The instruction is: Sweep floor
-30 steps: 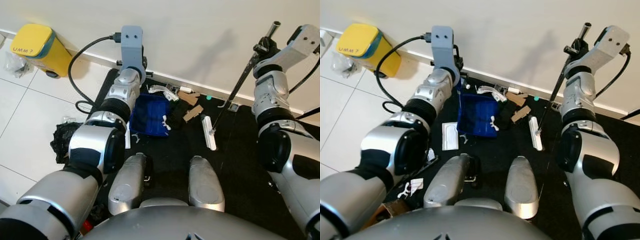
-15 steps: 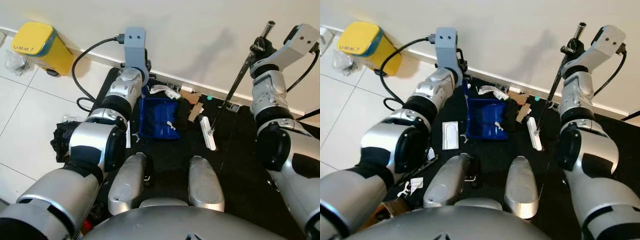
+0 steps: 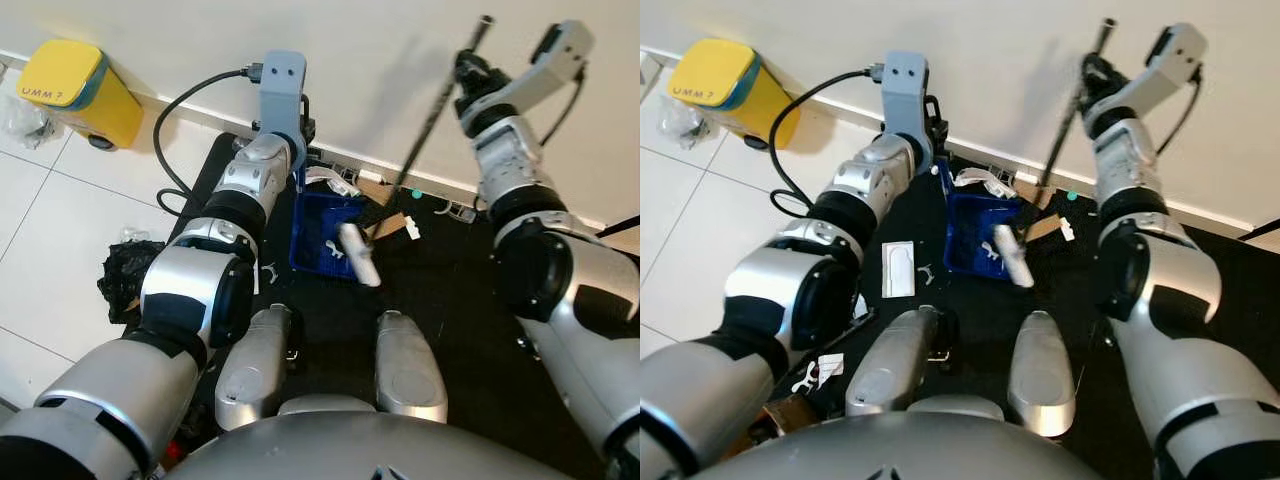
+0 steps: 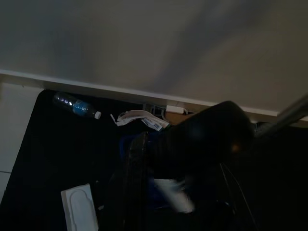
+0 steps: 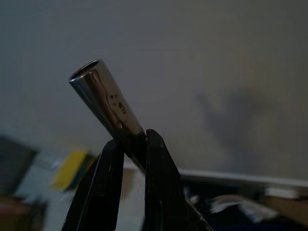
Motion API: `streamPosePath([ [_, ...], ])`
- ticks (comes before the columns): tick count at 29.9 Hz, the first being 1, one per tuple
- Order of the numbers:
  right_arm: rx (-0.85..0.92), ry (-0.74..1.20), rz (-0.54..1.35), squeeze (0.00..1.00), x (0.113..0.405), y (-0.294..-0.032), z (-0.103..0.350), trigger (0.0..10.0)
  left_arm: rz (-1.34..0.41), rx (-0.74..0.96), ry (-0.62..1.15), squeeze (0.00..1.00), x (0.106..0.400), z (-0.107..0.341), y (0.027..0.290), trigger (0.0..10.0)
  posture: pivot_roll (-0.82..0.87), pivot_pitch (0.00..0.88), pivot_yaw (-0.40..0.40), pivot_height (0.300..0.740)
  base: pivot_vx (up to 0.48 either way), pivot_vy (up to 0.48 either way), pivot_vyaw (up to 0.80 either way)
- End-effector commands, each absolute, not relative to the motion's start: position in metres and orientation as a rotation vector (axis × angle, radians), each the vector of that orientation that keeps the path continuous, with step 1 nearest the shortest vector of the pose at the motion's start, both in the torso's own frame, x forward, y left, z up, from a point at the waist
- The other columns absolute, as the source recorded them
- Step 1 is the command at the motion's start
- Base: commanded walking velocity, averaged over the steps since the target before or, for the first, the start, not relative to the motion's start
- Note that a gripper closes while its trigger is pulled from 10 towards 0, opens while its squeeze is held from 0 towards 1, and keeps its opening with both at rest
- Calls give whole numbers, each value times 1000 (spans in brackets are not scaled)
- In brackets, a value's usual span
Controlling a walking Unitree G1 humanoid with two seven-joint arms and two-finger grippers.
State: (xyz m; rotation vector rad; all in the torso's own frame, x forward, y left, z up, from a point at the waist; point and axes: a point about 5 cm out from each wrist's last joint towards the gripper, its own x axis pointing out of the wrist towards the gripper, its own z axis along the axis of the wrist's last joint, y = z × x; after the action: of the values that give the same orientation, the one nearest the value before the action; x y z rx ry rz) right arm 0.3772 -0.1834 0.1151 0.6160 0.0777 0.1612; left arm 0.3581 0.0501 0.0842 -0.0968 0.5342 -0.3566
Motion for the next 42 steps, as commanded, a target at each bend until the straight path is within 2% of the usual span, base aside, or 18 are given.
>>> streamPosePath([
  [1,664,92,222,0,377,-171,113,10000,-570,-290,705,0,315,56,-13,10000,20,122,61,740,0,0,0],
  [5,577,80,300,0,374,-169,113,10000,-546,-295,713,0,315,53,-9,10000,0,120,60,740,0,0,0],
  [9,515,47,300,0,374,-175,117,10000,-538,-296,715,0,315,53,-8,10000,-8,119,61,740,0,0,0],
  [11,407,-28,252,0,376,-190,130,10000,-530,-296,715,0,315,53,-8,10000,-21,119,63,740,0,0,0],
  [12,407,-28,252,0,376,-190,130,10000,-530,-296,715,0,315,53,-8,10000,-21,119,63,740,0,0,0],
  [13,298,-130,197,0,375,-209,149,10000,-524,-293,714,0,316,53,-7,10000,-33,120,66,740,0,0,0],
  [19,203,-232,137,0,366,-230,170,10000,-519,-285,714,0,316,52,-7,10000,-42,121,68,740,0,0,0],
  [24,122,-200,30,0,354,-255,167,10000,-512,-272,718,0,315,51,-5,10000,-57,127,79,740,0,0,0],
  [28,90,-172,-25,0,350,-265,158,10000,-506,-269,720,0,316,50,-2,10000,-56,130,85,740,0,0,0],
  [38,80,-173,-101,0,350,-266,145,10000,-488,-274,697,0,321,51,8,10000,-8,175,116,740,0,0,0],
  [40,83,-8,-164,0,351,-259,116,10000,-478,-271,707,0,319,46,19,10000,40,207,123,740,0,0,0],
  [42,75,37,-169,0,350,-256,108,10000,-471,-270,713,0,318,44,22,10000,54,213,123,740,0,0,0],
])
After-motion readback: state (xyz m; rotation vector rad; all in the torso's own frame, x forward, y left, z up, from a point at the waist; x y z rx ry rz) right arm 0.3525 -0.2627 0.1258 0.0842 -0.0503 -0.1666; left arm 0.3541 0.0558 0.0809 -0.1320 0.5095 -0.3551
